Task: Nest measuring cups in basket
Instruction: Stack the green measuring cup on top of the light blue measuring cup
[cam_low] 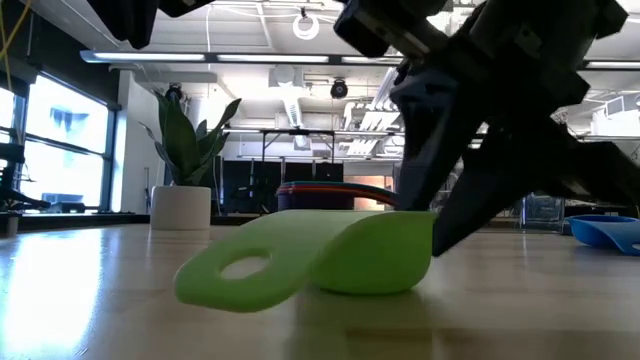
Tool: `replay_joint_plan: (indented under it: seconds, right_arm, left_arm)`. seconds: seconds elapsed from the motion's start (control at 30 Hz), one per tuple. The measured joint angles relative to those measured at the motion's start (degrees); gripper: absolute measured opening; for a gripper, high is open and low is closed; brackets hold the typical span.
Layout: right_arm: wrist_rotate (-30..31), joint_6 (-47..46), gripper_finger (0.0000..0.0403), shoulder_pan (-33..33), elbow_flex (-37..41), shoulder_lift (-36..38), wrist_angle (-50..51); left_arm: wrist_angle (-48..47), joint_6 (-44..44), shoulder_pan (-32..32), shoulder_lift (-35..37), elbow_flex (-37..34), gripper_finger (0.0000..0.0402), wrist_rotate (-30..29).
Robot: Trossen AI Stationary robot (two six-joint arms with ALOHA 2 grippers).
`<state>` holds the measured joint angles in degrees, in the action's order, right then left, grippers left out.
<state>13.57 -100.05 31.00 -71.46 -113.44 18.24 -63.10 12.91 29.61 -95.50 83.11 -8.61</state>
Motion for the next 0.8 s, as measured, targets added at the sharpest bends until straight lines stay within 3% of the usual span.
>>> replay_joint_plan:
  seconds: [0.3, 0.8]
  right_arm:
    - [-0.28, 3.16, 0.0007, 0.24, -0.93, -0.36, -0.2]
    - [-7.72, 19.96, 0.0003, -6.48, -5.14, 4.38, 12.19]
  left_arm:
    - [-0.03, -0.03, -0.31, 0.0, 0.0, 0.0046, -0.98]
    - [-4.08, 0.04, -1.01, 1.77, -0.01, 0.0046, -1.64]
